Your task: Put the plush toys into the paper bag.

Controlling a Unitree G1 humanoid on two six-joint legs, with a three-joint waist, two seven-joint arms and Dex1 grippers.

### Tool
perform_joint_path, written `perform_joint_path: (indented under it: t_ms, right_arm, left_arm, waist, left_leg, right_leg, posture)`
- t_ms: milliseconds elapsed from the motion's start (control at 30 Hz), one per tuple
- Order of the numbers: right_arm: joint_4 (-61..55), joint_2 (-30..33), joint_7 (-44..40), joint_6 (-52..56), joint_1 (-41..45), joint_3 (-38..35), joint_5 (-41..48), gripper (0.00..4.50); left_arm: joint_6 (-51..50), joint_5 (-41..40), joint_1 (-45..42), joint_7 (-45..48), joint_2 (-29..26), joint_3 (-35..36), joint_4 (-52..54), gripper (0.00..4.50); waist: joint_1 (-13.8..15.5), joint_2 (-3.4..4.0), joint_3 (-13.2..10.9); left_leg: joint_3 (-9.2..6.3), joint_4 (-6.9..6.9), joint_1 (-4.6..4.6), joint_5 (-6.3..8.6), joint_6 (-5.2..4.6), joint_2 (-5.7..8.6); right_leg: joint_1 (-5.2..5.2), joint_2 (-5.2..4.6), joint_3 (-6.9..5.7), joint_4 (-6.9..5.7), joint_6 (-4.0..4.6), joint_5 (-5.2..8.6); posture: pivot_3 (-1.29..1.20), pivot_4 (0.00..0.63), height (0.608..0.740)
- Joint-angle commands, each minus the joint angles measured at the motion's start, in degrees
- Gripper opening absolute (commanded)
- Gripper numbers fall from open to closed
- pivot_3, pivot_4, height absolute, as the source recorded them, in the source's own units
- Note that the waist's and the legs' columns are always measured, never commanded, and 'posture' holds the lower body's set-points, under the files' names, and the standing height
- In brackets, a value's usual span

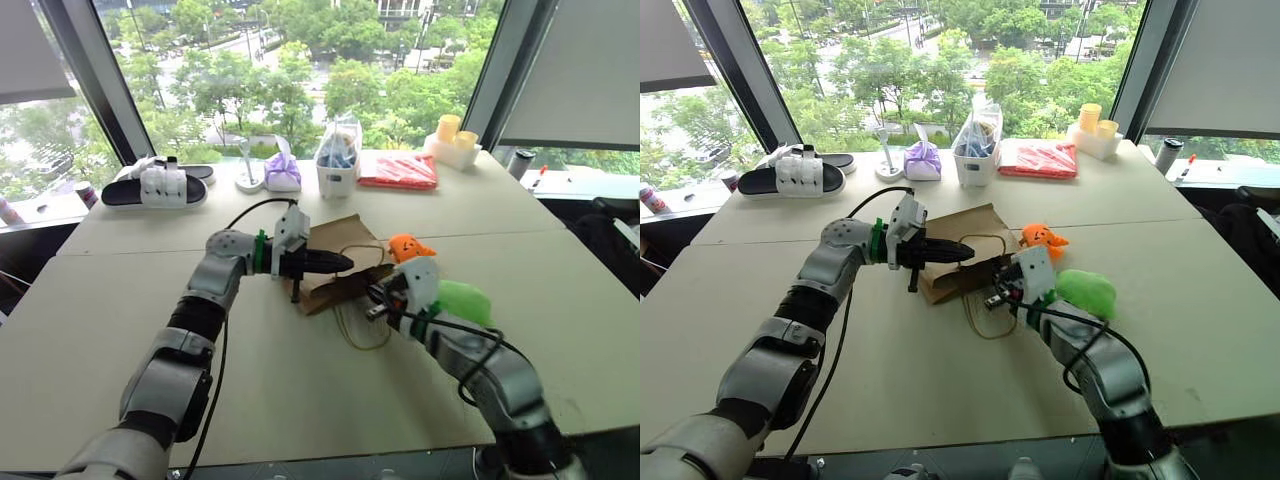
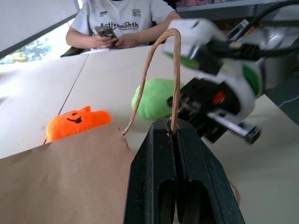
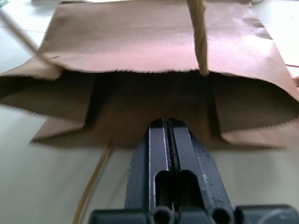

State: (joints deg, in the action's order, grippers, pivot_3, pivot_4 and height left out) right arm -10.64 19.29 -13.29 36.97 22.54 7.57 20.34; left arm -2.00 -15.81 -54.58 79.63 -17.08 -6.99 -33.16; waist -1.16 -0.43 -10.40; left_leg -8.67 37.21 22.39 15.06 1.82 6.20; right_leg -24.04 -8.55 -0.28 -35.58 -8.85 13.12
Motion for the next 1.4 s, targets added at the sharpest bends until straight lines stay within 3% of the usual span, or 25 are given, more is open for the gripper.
perform_joint_path:
  t_ms: [33, 267, 467, 767, 1067, 1267, 1367, 1400]
  right_arm:
    - [7.8, -3.7, -1.2, -6.9, 3.1, 1.5, -3.8, 0.0]
    - [25.8, -11.6, -1.7, -15.0, 9.2, 2.6, -9.4, 0.0]
    - [27.7, -12.0, -3.5, -14.9, 8.8, 3.3, -12.4, 0.0]
    - [26.3, -11.5, -4.1, -12.5, 5.8, 2.1, -13.4, 0.0]
    - [14.6, -11.2, -3.0, -7.9, 1.1, -0.8, -11.9, 0.0]
    - [-10.3, -4.7, -2.6, 5.6, -0.3, -8.0, -8.2, 0.0]
    - [-19.8, 2.3, -5.7, 14.1, -2.7, -12.8, -4.8, 0.84]
    - [-22.2, 4.6, -6.6, 16.5, -3.8, -14.3, -3.8, 1.36]
  left_arm:
    - [-2.8, -2.2, 0.2, -1.2, -0.6, 1.7, 4.8, 0.05]
    - [-11.9, -6.9, -1.2, -10.0, -0.5, 6.7, 11.4, 0.05]
    - [-16.8, -10.5, -4.7, -17.4, -1.1, 12.0, 12.5, 0.05]
    - [-15.1, -11.5, -10.4, -22.1, -2.6, 16.1, 8.1, 0.05]
    - [-16.5, -11.8, -4.1, -20.8, -0.3, 12.9, 12.9, 0.05]
    - [-17.7, -11.8, 3.7, -21.6, 3.1, 9.3, 18.7, 0.05]
    - [-18.5, -12.3, 5.1, -21.6, 3.8, 8.4, 20.8, 0.0]
    - [-18.7, -12.4, 5.3, -21.7, 3.8, 8.3, 21.2, 0.0]
  waist:
    - [0.0, 0.0, 0.0]
    - [-0.2, 0.01, 0.0]
    - [-0.3, 0.01, 0.0]
    - [-0.6, 0.03, 0.1]
    - [-1.1, 0.08, 0.1]
    - [-0.8, 0.07, 0.1]
    - [-0.2, 0.07, 0.1]
    - [0.2, 0.07, 0.1]
  left_leg:
    - [0.0, -0.02, 0.0, -0.03, 0.05, 0.0]
    - [-0.03, -0.03, 0.01, -0.09, 0.15, -0.01]
    - [-0.05, -0.02, 0.01, -0.13, 0.23, 0.0]
    - [-0.05, -0.02, 0.0, -0.15, 0.27, 0.0]
    - [-0.04, -0.03, -0.02, -0.15, 0.27, 0.0]
    - [-0.02, 0.03, 0.05, -0.15, 0.27, 0.02]
    - [-0.03, 0.02, 0.05, -0.15, 0.26, 0.01]
    - [0.0, 0.01, 0.05, -0.13, 0.24, 0.01]
  right_leg:
    - [-0.02, 0.0, 0.0, 0.0, 0.0, 0.0]
    - [-0.26, -0.02, 0.15, -0.27, 0.01, -0.01]
    - [-0.38, -0.01, 0.19, -0.46, 0.02, 0.0]
    - [-0.37, -0.01, 0.19, -0.49, 0.02, 0.0]
    - [-0.36, -0.02, 0.21, -0.52, 0.02, 0.0]
    - [-0.41, -0.03, 0.26, -0.5, 0.02, 0.0]
    - [-0.42, -0.02, 0.26, -0.5, 0.02, 0.0]
    - [-0.42, -0.02, 0.26, -0.49, 0.02, 0.0]
  posture:
    - [0.0, 0.15, 0.74]
    - [0.0, 0.15, 0.74]
    - [0.0, 0.15, 0.74]
    - [0.0, 0.15, 0.74]
    - [0.0, 0.15, 0.74]
    - [0.0, 0.15, 0.74]
    - [0.0, 0.15, 0.74]
    - [0.0, 0.15, 0.74]
